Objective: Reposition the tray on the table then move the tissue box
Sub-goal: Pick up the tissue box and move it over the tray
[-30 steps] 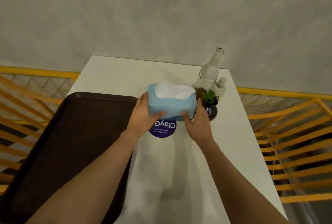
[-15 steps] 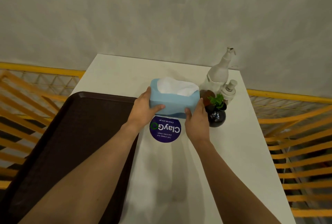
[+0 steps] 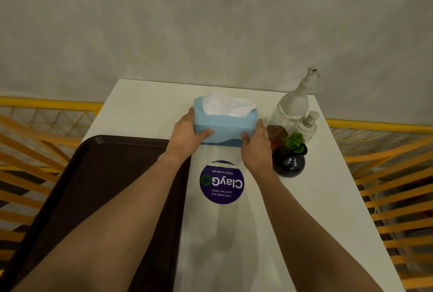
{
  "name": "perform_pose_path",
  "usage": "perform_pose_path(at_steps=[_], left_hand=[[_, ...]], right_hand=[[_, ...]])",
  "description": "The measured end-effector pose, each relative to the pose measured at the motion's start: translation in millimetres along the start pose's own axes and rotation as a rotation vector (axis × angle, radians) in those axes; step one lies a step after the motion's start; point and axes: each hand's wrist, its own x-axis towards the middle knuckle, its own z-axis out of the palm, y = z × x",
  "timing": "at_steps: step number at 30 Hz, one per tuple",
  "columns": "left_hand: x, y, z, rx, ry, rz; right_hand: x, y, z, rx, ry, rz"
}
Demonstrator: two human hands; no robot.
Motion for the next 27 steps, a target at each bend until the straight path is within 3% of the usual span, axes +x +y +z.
perform_pose_path(at_steps=[8, 15, 27], left_hand=[[21, -21, -42, 0.007, -0.015, -0.013], [29, -57, -90, -0.033, 0.025, -0.043], [32, -127, -175, -0.051, 0.071, -0.083]], right_hand=[[18, -24, 25, 0.064, -0.053, -0.105], [25, -62, 64, 0.139, -0.152, -0.048], [11, -135, 134, 0.185, -0.192, -0.119]])
